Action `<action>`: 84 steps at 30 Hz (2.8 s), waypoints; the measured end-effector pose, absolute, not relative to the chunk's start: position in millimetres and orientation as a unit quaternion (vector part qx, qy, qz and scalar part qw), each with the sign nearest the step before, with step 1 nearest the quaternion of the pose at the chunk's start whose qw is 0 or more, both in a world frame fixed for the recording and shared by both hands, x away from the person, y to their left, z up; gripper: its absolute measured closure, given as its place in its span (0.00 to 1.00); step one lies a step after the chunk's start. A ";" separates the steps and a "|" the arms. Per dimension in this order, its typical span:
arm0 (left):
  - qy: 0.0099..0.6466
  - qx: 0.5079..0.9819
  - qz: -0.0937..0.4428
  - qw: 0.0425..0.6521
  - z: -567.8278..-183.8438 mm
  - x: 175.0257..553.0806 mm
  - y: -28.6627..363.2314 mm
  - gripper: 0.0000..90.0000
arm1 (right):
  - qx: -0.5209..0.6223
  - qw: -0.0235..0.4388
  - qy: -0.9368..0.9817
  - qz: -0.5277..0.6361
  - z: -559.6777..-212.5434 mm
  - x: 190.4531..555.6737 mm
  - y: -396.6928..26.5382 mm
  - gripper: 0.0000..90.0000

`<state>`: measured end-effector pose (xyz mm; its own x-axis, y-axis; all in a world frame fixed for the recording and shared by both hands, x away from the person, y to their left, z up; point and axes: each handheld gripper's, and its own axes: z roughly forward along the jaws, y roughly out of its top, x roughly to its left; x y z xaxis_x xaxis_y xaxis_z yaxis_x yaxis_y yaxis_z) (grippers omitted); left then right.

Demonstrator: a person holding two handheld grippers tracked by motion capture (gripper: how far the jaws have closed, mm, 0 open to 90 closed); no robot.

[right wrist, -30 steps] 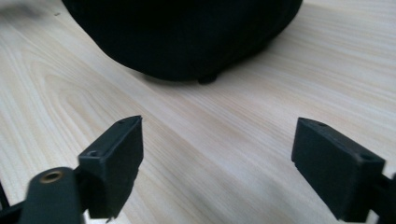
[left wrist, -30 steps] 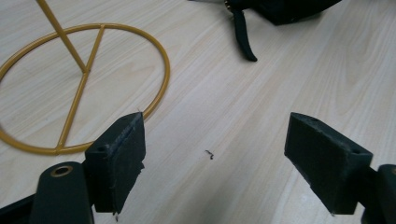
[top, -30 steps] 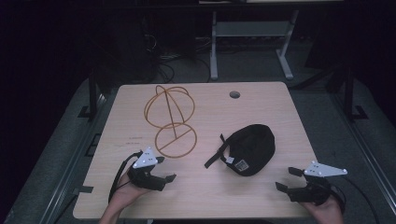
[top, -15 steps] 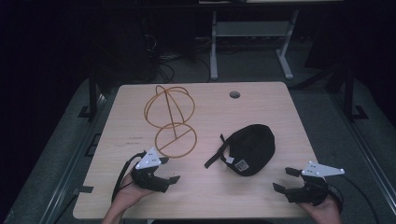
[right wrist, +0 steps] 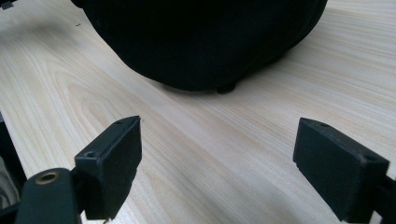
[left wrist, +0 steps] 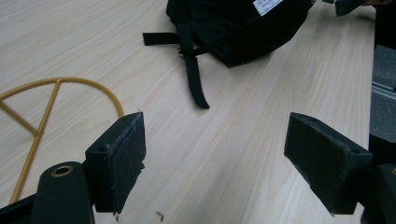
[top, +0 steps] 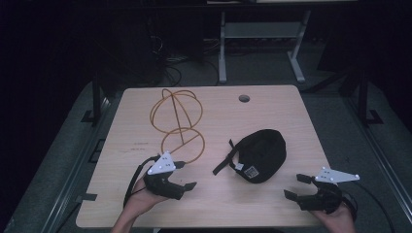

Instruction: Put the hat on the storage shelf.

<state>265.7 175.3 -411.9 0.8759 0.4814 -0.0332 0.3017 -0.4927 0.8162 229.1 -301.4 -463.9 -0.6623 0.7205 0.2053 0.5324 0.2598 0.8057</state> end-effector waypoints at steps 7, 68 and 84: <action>0.217 0.861 0.092 0.451 -408.7 268.7 164.6 0.23 | 0.400 0.098 0.782 0.467 -463.9 230.4 -302.7 0.17; 0.080 0.915 0.018 0.396 -402.7 303.2 9.0 0.54 | 0.380 0.087 0.789 0.476 -466.3 235.0 -297.6 0.17; 0.051 0.921 0.013 0.386 -391.6 302.1 -2.4 0.79 | 0.372 0.081 0.795 0.473 -467.8 236.3 -292.2 0.17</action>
<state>302.1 -2.4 -391.6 0.9944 0.1045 -0.0152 0.0841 -0.6965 0.7126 236.3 -292.2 -467.8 -0.7100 0.6677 0.2238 0.5154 0.2762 0.8112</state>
